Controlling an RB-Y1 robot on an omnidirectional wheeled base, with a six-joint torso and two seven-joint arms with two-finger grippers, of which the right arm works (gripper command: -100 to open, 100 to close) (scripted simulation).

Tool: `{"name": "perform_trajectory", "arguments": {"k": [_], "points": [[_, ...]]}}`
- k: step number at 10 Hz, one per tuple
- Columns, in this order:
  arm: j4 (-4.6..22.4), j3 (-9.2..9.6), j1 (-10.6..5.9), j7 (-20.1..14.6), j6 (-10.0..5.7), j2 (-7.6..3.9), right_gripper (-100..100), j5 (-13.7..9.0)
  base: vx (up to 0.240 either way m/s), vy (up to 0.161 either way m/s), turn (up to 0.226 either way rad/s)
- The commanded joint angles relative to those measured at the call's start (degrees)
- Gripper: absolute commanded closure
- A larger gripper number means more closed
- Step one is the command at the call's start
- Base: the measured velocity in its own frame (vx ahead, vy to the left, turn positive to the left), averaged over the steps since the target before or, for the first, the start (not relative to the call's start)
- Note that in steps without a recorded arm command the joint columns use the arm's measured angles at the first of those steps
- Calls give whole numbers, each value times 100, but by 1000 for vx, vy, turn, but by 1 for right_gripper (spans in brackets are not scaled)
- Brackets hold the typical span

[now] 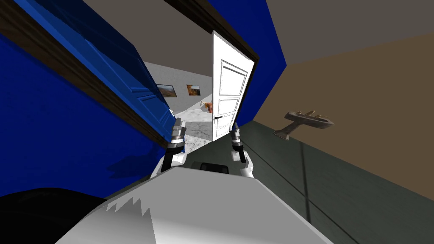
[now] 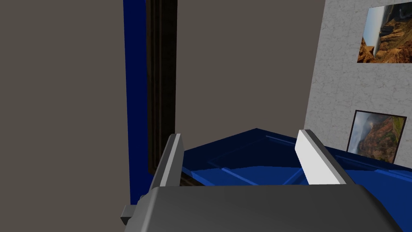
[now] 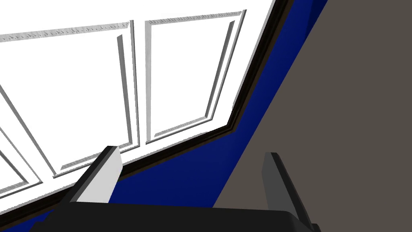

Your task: Push the door open

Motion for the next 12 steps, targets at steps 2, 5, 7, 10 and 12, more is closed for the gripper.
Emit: {"name": "perform_trajectory", "arguments": {"k": [2, 5, 7, 10, 12], "points": [[474, 151, -315, -84, 49, -16, -100, 26, 86, -38, 4], [745, 212, -440, -119, 70, -23, -100, 36, 58, -20, 1], [1118, 333, -690, -189, 111, -35, -100, 56, 60, -29, 2], [1556, 454, -940, -258, 153, -44, -100, 76, 77, -28, 3], [1791, 514, -1065, -293, 173, -48, -100, 86, 61, -30, 3]]}}
